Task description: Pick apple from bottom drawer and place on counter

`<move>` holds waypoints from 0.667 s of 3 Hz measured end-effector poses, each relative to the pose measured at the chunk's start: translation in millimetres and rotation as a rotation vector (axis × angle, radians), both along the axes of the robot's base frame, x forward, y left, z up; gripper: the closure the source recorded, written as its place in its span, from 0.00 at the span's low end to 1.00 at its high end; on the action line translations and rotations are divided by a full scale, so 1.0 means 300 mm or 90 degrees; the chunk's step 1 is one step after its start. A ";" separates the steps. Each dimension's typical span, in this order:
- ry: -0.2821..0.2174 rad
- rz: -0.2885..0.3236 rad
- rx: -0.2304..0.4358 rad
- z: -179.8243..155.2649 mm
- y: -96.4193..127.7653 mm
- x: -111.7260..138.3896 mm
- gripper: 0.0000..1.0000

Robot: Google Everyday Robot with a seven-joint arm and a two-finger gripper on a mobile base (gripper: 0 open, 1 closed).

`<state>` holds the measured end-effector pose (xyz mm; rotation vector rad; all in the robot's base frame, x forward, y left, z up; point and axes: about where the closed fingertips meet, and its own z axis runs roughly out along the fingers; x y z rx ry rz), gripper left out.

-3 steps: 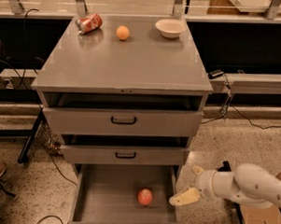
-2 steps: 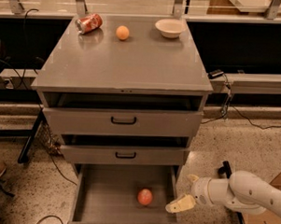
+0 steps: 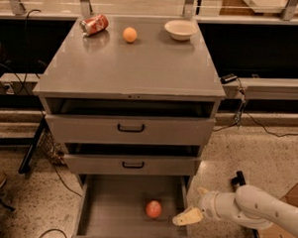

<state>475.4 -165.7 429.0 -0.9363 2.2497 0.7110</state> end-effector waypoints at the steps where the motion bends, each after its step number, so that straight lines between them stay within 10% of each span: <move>1: 0.008 -0.025 -0.011 -0.191 0.003 0.059 0.00; 2: 0.011 -0.024 -0.023 -0.352 0.048 0.101 0.00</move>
Offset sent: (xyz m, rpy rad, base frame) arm 0.0476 0.0283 -0.1653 -0.0635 0.0207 -0.0405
